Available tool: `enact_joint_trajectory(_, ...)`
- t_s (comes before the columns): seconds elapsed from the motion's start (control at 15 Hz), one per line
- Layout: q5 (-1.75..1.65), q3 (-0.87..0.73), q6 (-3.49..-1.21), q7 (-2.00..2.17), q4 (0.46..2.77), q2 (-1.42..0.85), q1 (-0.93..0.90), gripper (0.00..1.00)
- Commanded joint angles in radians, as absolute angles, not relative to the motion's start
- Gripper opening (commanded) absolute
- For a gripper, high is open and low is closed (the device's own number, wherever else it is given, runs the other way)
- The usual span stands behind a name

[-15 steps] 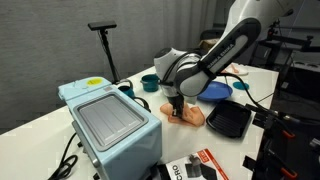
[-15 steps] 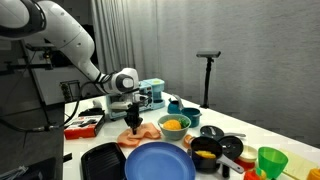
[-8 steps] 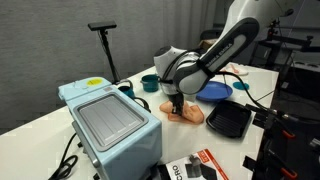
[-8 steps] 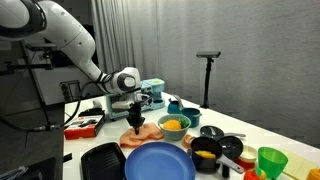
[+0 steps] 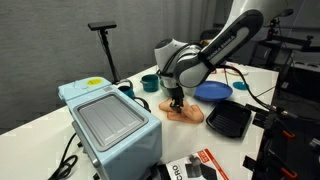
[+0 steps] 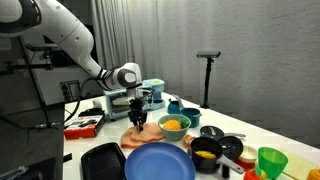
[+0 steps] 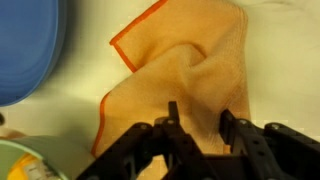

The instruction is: Use the orange towel to wipe the blue plate.

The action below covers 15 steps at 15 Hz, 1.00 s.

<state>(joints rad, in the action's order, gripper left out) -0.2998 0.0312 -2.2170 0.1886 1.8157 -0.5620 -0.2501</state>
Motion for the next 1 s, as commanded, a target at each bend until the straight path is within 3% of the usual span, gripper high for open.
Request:
enact_joint_trajectory(0.0,-0.269,0.019,-2.163,0.247,1.84,-0.484,-0.243,0.75)
enact_joint_trajectory(0.2,-0.217,0.009,-2.1,0.321,1.836,-0.432,-0.221,0.97)
enact_joint_trajectory(0.27,-0.199,0.003,-2.085,0.342,1.839,-0.413,-0.212,1.0)
enact_joint_trajectory(0.93,-0.164,-0.055,-2.038,0.467,1.853,-0.341,-0.125,1.0)
